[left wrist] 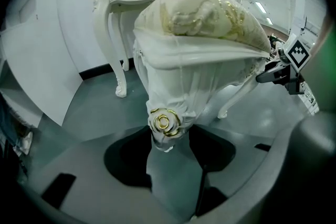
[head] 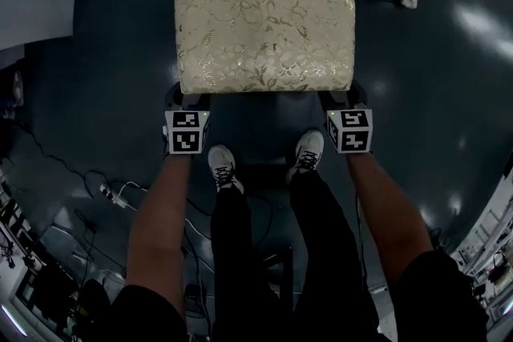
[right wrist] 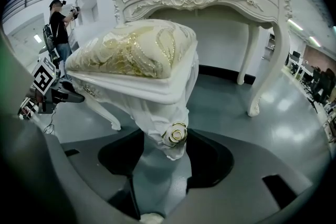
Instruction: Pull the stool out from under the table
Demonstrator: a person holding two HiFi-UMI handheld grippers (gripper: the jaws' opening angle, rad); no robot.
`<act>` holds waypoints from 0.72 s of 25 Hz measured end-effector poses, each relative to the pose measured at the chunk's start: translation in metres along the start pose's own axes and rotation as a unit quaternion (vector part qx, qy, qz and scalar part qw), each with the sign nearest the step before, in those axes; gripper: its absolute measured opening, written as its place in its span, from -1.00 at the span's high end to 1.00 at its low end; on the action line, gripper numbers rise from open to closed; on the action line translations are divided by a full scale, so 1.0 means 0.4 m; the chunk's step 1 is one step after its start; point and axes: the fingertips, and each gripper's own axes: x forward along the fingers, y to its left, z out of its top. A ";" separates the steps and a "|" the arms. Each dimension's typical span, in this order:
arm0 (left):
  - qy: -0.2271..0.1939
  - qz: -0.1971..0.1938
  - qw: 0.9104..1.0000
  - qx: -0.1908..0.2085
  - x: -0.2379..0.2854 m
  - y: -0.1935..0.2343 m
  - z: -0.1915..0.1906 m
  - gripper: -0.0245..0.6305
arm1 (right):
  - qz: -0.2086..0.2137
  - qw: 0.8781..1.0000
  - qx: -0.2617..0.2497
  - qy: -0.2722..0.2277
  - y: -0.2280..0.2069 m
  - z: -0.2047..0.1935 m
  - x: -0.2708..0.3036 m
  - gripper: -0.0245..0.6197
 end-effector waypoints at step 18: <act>0.015 -0.031 0.999 0.009 -0.003 0.008 0.012 0.24 | -0.012 0.999 0.017 0.031 0.034 -0.020 -0.022 0.08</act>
